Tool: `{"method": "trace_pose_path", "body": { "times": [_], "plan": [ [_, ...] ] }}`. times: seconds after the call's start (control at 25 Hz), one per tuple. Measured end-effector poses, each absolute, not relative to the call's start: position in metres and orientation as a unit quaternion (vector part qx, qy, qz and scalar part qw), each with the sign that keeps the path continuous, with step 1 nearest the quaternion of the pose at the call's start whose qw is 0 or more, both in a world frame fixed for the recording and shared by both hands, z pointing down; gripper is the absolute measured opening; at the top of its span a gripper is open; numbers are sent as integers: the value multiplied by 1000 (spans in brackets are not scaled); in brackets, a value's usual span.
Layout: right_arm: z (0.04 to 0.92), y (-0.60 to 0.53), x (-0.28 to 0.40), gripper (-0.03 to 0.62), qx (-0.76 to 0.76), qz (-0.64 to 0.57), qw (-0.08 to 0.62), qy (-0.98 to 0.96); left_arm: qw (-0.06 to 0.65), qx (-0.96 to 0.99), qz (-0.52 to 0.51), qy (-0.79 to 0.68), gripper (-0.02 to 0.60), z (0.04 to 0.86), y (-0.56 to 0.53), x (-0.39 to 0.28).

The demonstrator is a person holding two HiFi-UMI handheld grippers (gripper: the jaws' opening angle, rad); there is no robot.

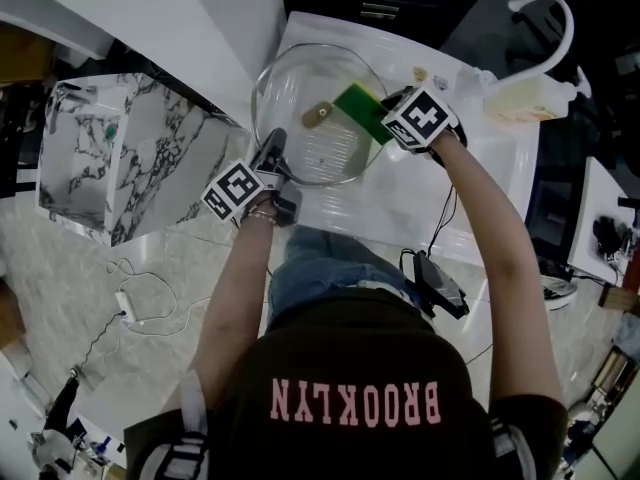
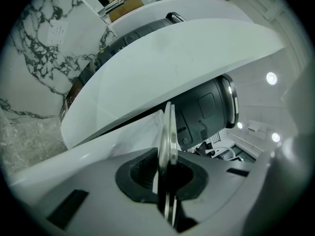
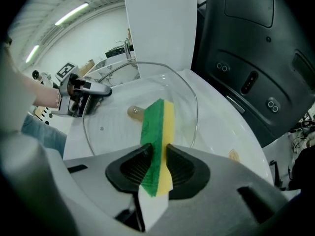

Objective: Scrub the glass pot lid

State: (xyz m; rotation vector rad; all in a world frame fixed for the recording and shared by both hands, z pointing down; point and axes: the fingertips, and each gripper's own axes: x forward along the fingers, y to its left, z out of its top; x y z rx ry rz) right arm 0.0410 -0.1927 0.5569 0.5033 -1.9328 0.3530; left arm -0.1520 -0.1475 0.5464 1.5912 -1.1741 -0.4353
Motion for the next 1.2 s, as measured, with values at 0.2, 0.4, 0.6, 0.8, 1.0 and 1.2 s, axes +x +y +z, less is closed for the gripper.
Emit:
{"method": "trace_pose_path", "body": {
  "times": [0.2,0.4,0.6,0.8,1.0,1.2],
  "plan": [
    [550,-213,47,89,253,135,512,-810,530,666,-182,-493,14,547,-148,-154],
    [540,-239,61,89,325,139,475,-806,529,666,-181,-494,14,547,-148,-153],
    [515,-257,59,89,383,141,404,-819,530,665,-181,-494,14,548,-148,-154],
    [471,-267,68,87,436,115,330,-830,530,664,-181,-495,14,548,-148,-154],
    [435,-254,79,89,469,134,248,-837,530,663,-180,-497,14,548,-147,-155],
    [409,-224,86,89,488,149,180,-841,531,664,-169,-499,14,550,-146,-154]
  ]
}}
